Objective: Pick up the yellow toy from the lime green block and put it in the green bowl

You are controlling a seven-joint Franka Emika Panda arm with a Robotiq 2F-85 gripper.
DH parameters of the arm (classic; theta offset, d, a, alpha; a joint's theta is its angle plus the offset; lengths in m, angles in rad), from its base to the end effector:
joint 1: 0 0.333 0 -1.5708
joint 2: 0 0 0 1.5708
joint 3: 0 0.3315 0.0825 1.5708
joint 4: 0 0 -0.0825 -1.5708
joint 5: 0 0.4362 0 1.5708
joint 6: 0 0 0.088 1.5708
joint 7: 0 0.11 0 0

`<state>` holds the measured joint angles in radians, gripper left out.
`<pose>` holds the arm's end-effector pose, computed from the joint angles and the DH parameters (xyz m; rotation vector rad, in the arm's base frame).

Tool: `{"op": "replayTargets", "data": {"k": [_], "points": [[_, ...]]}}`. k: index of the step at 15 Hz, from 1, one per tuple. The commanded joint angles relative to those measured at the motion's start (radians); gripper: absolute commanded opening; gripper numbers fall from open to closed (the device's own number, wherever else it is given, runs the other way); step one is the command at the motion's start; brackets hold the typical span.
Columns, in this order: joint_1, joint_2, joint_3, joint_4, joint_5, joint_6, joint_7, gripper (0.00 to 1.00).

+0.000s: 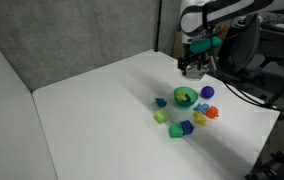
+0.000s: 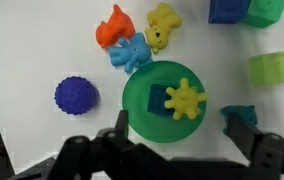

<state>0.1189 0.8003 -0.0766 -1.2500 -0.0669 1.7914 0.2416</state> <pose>0.7765 0.0404 0.2496 2.9557 -0.2371 -0.3537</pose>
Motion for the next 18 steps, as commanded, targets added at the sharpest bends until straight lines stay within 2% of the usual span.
{"op": "replayTargets", "data": {"k": [1,5,12,17,18], "points": [[-0.043,-0.154,0.045,-0.114,0.037,-0.037,-0.079,1.00],[-0.060,-0.332,0.066,-0.279,0.061,0.022,-0.146,1.00],[-0.041,-0.601,0.081,-0.531,0.026,0.046,-0.132,1.00],[-0.040,-0.705,0.093,-0.636,0.004,0.074,-0.124,1.00],[-0.045,-0.651,0.095,-0.570,0.027,0.045,-0.128,1.00]]}}
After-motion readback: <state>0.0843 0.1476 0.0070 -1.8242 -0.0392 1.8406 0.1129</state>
